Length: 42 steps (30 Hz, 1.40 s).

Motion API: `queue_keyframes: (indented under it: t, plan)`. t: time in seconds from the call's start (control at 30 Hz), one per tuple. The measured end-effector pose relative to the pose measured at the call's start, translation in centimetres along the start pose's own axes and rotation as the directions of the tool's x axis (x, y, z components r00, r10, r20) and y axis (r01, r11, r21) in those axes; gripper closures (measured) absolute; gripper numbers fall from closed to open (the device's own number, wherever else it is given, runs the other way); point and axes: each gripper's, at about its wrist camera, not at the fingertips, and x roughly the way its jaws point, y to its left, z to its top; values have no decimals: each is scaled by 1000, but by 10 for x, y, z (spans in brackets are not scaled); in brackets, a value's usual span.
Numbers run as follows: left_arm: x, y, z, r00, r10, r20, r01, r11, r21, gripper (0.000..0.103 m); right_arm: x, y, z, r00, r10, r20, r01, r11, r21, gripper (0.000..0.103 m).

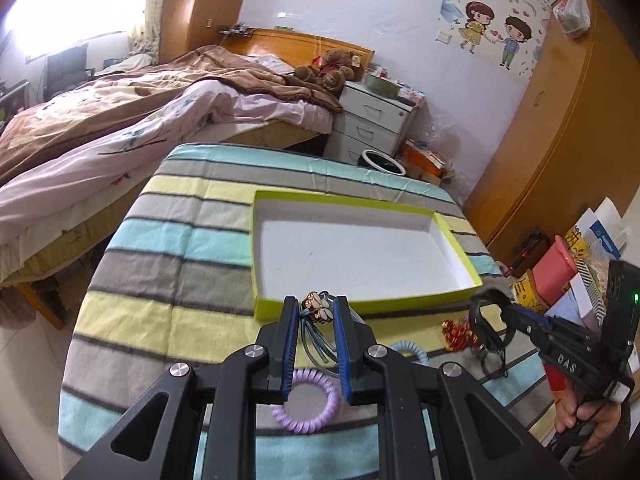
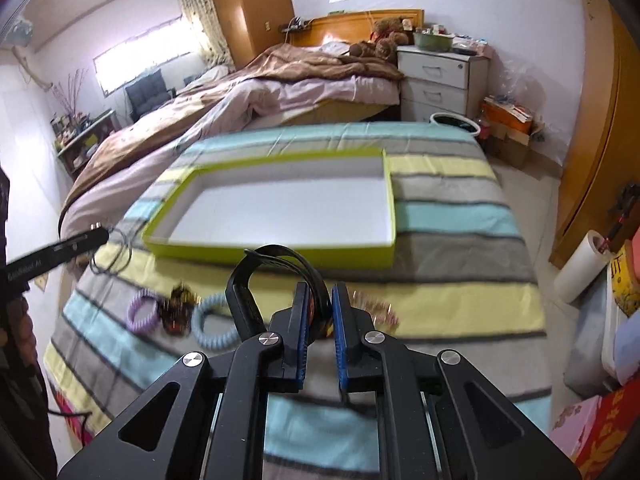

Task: Organize jewelry
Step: 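Carry both held items up and over into the yellow-green box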

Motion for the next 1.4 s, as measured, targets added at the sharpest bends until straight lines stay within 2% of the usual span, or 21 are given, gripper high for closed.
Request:
queue_keyframes:
  t: [0.23, 0.37, 0.53, 1.0, 1.13, 1.4]
  plan:
    - [24, -2, 31, 1000, -24, -8, 24, 1000, 14, 86, 19, -7, 40, 999, -34, 14, 34, 999, 25, 92]
    - [44, -2, 48, 1000, 2, -14, -2, 1000, 25, 86, 38, -17, 59, 999, -54, -3, 54, 998, 36, 91]
    - [73, 3, 62, 999, -18, -39, 18, 1000, 11, 85, 65, -29, 76, 995, -87, -39, 89, 995, 47, 91]
    - [150, 16, 74, 988, 20, -155, -19, 1000, 4, 85, 114, -41, 91, 986, -124, -111, 130, 990, 50, 91]
    - [158, 17, 72, 986, 52, -157, -49, 999, 19, 85, 119, -39, 91, 983, -141, -116, 146, 989, 28, 91]
    - [169, 19, 69, 980, 64, -189, -62, 998, 18, 85, 124, -37, 92, 981, -151, -124, 153, 988, 5, 91]
